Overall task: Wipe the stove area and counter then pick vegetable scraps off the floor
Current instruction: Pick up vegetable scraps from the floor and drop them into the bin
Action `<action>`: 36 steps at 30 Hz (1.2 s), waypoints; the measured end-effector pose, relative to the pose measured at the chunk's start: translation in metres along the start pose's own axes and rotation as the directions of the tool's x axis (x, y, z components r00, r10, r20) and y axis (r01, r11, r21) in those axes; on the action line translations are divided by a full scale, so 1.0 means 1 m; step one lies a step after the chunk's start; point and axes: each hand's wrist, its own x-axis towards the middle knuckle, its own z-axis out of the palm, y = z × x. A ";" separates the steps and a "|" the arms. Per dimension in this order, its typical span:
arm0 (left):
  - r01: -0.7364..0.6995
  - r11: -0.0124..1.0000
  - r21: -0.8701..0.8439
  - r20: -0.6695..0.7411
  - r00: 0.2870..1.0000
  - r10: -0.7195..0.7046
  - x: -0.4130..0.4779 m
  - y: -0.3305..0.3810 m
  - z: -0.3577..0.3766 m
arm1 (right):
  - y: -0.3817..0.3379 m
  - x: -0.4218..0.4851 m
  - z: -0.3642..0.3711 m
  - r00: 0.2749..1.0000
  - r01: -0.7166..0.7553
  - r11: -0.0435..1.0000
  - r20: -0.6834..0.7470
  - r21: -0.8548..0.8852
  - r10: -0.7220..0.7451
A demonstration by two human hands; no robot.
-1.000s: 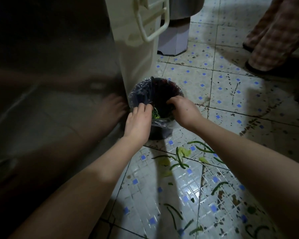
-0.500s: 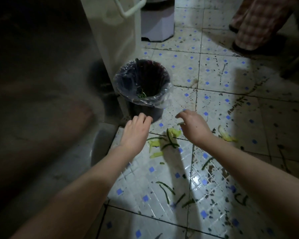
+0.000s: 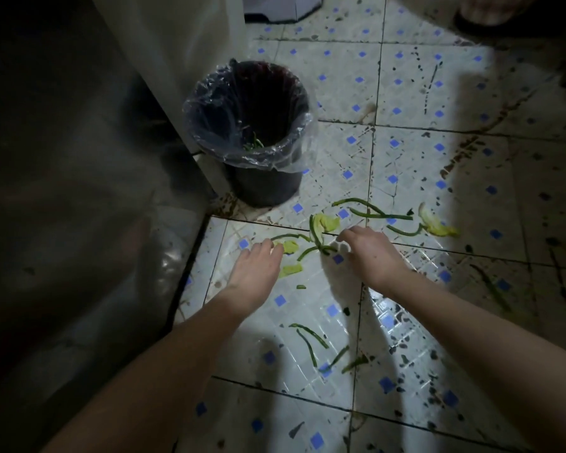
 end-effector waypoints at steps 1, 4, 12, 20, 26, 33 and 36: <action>-0.001 1.000 -0.003 0.003 1.000 0.001 0.001 0.000 0.004 | 0.002 0.001 0.002 1.000 -0.004 1.000 0.005 0.005 0.004; -0.003 1.000 0.017 0.012 1.000 0.003 0.012 0.000 0.011 | 0.009 0.001 0.006 0.999 -0.009 1.000 0.040 0.002 0.009; 0.025 0.999 0.042 0.013 1.000 -0.026 0.049 0.007 0.016 | 0.018 -0.001 0.009 0.999 -0.012 1.000 0.050 0.022 0.011; 0.032 0.997 0.067 0.065 0.997 -0.036 0.047 0.012 0.016 | 0.013 0.000 0.011 0.999 0.010 1.000 0.052 -0.003 -0.010; 0.053 0.998 0.022 0.043 0.998 -0.054 0.036 0.007 0.017 | 0.007 0.003 0.013 0.999 0.041 0.999 0.030 -0.015 -0.040; -0.008 0.997 -0.070 0.057 0.998 0.012 0.018 0.013 0.029 | 0.000 0.011 0.017 0.999 0.031 0.998 0.040 -0.059 -0.029; 0.007 0.994 -0.111 0.084 0.996 0.002 0.019 0.014 0.031 | -0.002 0.012 0.019 0.998 0.047 0.997 0.051 -0.054 -0.044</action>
